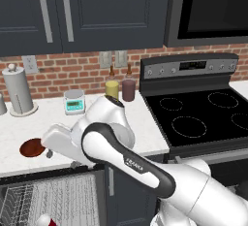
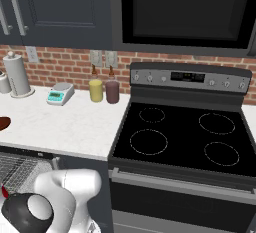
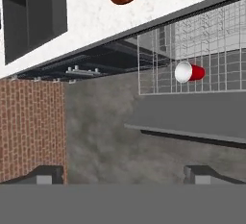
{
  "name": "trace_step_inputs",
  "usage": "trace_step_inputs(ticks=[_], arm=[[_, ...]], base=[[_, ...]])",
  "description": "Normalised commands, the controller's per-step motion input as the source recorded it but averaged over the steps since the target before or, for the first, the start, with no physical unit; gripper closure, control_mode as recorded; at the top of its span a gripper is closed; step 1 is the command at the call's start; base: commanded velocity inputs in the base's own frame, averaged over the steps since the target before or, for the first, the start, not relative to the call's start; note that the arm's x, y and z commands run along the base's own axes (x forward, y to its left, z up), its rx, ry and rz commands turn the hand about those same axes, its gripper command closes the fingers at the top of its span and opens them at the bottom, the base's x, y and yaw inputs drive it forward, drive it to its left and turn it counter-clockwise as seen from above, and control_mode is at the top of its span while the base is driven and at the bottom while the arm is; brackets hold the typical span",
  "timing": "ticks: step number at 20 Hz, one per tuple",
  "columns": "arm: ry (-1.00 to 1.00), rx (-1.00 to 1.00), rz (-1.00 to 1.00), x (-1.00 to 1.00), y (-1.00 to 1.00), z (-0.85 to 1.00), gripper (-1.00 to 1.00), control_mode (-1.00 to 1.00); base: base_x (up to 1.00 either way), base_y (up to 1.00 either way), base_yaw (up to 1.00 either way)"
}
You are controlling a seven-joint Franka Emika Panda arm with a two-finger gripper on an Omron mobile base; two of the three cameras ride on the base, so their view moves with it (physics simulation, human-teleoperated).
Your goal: Pick up the cup and bowl from the counter, place them in the dishwasher, and close the dishwasher door.
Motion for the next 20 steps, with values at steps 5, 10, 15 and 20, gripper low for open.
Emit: trace_step_inputs(ticks=[5,10,15,20], arm=[[-0.01,-0.1,-0.01,0.47,-0.47,-0.44,-1.0,-1.0],[-0.14,-0.01,0.0,0.5,-0.07,-0.24,-1.0,-1.0],[0.02,-0.02,0.03,0.83,0.0,-0.03,-1.0,-1.0],[0.21,-0.14,0.05,0.76,0.19,0.0,-1.0,-1.0]], base=[[0.0,0.0,0.0],[0.0,0.0,0.0],[0.0,0.0,0.0],[0.0,0.0,0.0]])
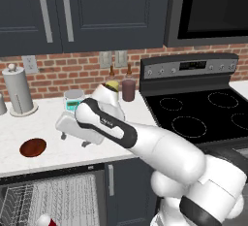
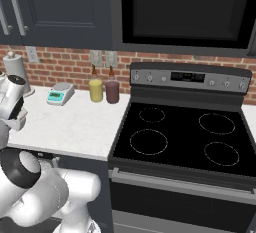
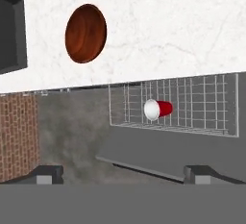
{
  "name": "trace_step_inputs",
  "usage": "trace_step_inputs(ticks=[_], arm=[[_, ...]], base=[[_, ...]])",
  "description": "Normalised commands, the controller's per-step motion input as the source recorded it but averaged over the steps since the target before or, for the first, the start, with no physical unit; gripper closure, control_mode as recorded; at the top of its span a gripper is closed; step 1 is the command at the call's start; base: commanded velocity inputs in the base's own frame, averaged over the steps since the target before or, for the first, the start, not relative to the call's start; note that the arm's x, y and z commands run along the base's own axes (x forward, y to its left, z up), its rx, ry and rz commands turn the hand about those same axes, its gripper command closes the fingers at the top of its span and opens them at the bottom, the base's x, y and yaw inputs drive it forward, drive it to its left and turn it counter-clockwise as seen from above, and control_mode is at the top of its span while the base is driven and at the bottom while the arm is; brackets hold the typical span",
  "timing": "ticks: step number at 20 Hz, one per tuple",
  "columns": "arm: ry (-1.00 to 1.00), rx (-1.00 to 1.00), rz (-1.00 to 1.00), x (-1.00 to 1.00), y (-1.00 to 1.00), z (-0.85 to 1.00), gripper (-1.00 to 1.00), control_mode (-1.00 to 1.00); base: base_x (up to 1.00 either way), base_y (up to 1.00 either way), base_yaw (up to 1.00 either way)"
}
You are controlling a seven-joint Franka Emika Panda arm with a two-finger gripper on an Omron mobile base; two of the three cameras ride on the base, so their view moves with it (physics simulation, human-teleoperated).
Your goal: Pick up the cup and bowl from the counter, place them in the dishwasher, and close the dishwasher door.
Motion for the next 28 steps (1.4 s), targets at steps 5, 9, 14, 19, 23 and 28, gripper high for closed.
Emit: trace_step_inputs(ticks=[5,9,14,19,23,28], arm=[[0.1,-0.29,0.0,0.69,0.28,-0.02,-1.0,-1.0],[0.29,-0.3,0.0,0.61,0.51,0.0,-1.0,-1.0],[0.12,-0.19,0.0,0.55,0.42,-0.21,-1.0,-1.0],[0.0,-0.13,0.0,0.45,0.37,-0.48,-1.0,-1.0],[-0.01,-0.12,0.0,0.32,0.41,-0.53,-1.0,-1.0],[0.0,-0.11,0.0,0.39,0.44,-0.27,-1.0,-1.0]], base=[[0.0,0.0,0.0],[0.0,0.0,0.0],[0.0,0.0,0.0],[0.0,0.0,0.0],[0.0,0.0,0.0],[0.0,0.0,0.0]])
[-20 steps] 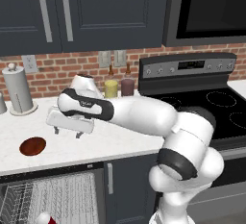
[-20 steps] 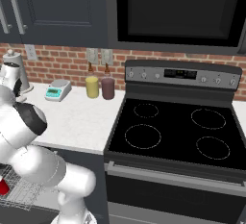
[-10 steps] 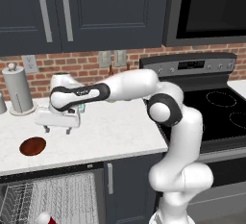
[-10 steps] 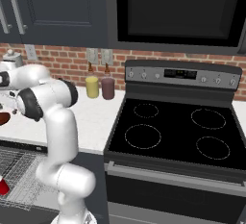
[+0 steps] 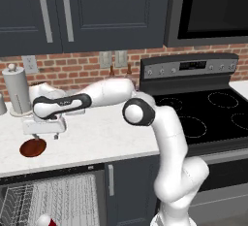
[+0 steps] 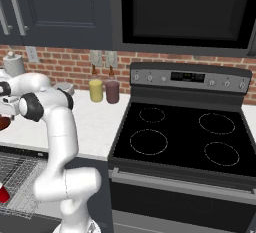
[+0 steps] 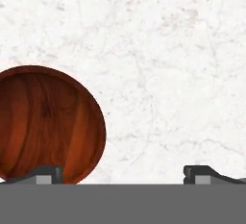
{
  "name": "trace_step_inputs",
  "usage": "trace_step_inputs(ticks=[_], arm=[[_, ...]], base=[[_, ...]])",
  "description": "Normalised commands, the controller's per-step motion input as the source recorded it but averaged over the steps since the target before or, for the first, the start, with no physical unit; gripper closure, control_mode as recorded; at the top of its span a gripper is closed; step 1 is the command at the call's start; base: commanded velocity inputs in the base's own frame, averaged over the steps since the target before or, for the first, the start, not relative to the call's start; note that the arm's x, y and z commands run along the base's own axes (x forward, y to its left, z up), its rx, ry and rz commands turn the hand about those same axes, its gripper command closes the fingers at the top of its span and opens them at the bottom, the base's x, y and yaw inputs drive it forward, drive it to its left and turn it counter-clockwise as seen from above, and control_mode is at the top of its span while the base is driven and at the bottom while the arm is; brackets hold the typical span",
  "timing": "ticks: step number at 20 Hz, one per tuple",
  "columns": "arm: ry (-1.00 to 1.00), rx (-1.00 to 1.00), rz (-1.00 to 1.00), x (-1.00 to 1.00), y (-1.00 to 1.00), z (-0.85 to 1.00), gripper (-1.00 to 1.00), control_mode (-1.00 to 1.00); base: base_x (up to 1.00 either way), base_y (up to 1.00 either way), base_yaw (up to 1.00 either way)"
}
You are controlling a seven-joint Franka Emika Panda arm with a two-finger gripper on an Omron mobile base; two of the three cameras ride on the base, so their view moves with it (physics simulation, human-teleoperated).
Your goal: Pick up the cup and bowl from the counter, place them in the dishwasher, and close the dishwasher door.
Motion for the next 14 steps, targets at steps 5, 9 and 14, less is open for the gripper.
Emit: trace_step_inputs(ticks=[5,9,14], arm=[[0.0,-0.04,0.0,0.3,0.26,-0.25,-1.0,-1.0],[0.0,-0.02,0.02,0.0,0.0,-0.45,-1.0,-1.0],[-0.01,0.01,0.05,-0.18,-0.07,-0.45,-1.0,-1.0]], base=[[0.0,0.0,0.0],[0.0,0.0,0.0],[0.0,0.0,0.0]])
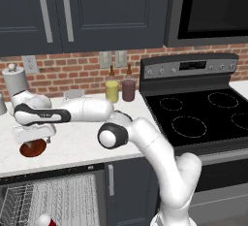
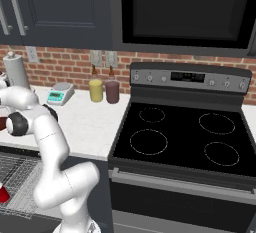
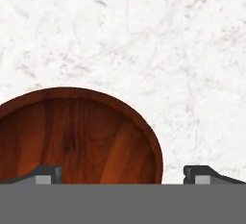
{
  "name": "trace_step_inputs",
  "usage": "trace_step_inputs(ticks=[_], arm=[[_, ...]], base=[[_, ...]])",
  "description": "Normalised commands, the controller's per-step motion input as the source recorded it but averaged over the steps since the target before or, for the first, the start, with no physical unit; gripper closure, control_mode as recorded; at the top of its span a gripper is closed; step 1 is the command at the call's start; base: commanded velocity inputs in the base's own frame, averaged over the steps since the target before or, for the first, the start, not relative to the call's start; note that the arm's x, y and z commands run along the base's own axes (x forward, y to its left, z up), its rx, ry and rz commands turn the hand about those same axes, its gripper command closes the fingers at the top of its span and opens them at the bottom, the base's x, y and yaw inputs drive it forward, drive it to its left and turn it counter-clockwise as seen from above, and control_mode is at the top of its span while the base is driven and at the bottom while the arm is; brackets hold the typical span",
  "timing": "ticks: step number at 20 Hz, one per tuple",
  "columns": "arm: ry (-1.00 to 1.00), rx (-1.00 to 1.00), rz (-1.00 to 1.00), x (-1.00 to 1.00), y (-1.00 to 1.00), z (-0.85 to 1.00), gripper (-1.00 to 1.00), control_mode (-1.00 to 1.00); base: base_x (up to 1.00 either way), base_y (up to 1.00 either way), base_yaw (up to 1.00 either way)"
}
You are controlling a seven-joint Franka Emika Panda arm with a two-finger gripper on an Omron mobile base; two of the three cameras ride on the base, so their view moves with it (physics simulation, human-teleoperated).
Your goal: Pick up the cup and bowl from the counter, place them in the dishwasher, and close the dishwasher door.
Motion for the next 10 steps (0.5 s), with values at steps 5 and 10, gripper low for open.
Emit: trace_step_inputs(ticks=[5,10], arm=[[-0.12,0.17,0.05,-0.51,-0.56,-0.06,-1.0,-1.0],[-0.05,0.19,0.05,-0.24,-0.41,-0.06,-1.0,-1.0]], base=[[0.0,0.0,0.0],[0.0,0.0,0.0]])
